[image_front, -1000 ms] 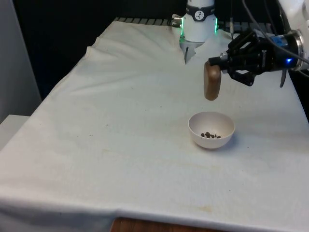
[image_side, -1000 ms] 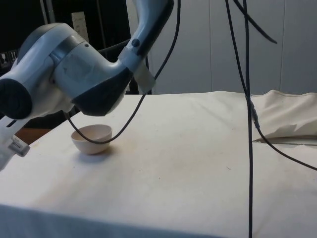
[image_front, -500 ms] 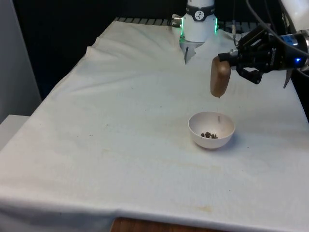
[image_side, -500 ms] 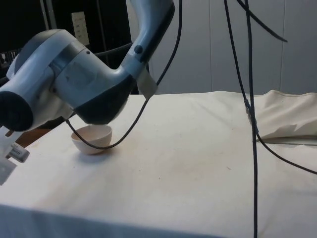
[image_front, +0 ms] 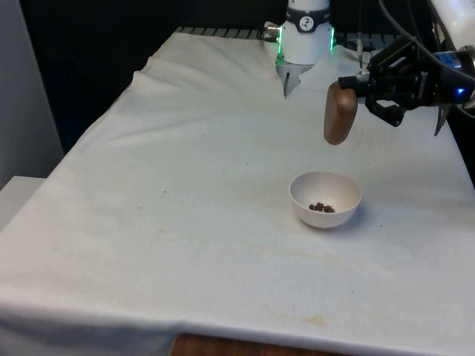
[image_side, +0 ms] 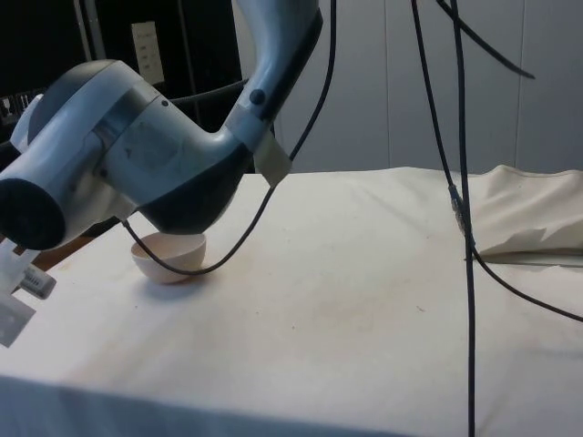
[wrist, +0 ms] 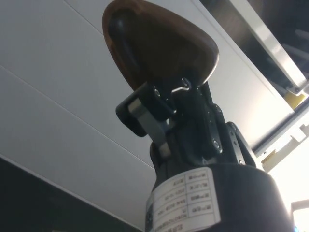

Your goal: Pour the coffee beans from the cup into the bowl.

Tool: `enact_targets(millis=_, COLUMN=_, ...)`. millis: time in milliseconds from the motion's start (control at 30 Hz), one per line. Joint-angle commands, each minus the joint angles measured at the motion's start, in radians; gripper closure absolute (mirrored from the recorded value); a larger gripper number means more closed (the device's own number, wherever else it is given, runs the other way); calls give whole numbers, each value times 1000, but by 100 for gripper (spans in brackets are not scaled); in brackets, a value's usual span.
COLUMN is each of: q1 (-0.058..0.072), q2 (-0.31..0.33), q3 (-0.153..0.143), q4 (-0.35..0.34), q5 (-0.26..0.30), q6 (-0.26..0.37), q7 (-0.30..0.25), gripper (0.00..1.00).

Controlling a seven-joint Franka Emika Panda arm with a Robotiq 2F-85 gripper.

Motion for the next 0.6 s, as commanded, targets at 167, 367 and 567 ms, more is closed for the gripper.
enact_targets(millis=167, q1=0, q2=1, q3=1, q4=2, q5=1, q6=1, q7=1, gripper=100)
enact_targets(millis=367, q1=0, q2=0, q3=1, q4=0, q5=0, q6=0, q7=9, gripper=100)
enact_targets(millis=567, q1=-12, q2=0, q3=13, q4=4, q5=12, q6=12, q7=22, gripper=100)
